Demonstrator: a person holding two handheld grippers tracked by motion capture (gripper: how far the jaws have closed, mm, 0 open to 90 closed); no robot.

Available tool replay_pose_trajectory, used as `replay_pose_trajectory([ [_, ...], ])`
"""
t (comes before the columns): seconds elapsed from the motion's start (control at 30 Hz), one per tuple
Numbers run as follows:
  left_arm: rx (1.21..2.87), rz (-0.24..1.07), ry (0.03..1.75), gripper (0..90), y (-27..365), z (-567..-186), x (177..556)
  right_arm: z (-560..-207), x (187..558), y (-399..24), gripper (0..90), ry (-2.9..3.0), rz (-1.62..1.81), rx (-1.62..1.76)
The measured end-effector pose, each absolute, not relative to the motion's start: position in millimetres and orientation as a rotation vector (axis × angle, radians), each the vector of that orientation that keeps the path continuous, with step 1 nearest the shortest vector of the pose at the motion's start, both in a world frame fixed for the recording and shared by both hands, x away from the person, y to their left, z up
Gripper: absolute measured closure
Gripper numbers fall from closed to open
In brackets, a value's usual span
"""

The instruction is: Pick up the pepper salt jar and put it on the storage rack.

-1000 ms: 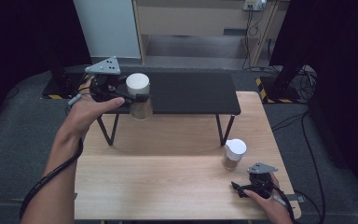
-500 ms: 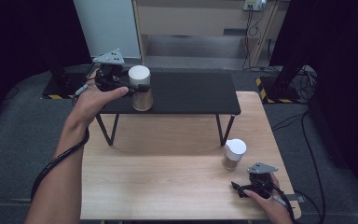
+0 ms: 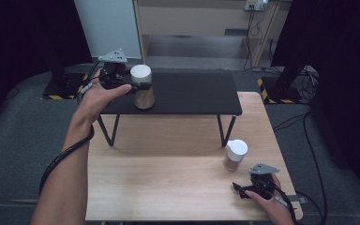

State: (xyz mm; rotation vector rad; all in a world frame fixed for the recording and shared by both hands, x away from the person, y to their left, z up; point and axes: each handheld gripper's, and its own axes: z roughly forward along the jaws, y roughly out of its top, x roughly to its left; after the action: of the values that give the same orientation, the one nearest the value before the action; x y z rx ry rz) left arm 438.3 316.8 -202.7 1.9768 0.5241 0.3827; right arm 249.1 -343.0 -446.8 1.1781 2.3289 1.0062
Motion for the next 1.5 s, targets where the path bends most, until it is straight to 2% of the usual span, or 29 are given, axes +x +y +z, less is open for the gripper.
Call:
replay_pose_trajectory([
  [0.73, 1.961, 0.402, 0.524, 32.3, 319, -208, 436, -447, 249, -343, 1.5, 2.328, 1.006, 1.178],
  [1.03, 1.966, 0.478, 0.547, 4.1, 322, -201, 420, -447, 249, -343, 1.5, 2.329, 1.005, 1.178],
  [1.2, 1.984, 0.518, 0.572, 2.1, 329, -199, 406, -447, 249, -343, 1.5, 2.329, 1.005, 1.178],
  [1.5, 1.955, 0.623, 0.612, 1.8, 338, -209, 356, -446, 249, -343, 1.5, 2.329, 1.005, 1.183],
])
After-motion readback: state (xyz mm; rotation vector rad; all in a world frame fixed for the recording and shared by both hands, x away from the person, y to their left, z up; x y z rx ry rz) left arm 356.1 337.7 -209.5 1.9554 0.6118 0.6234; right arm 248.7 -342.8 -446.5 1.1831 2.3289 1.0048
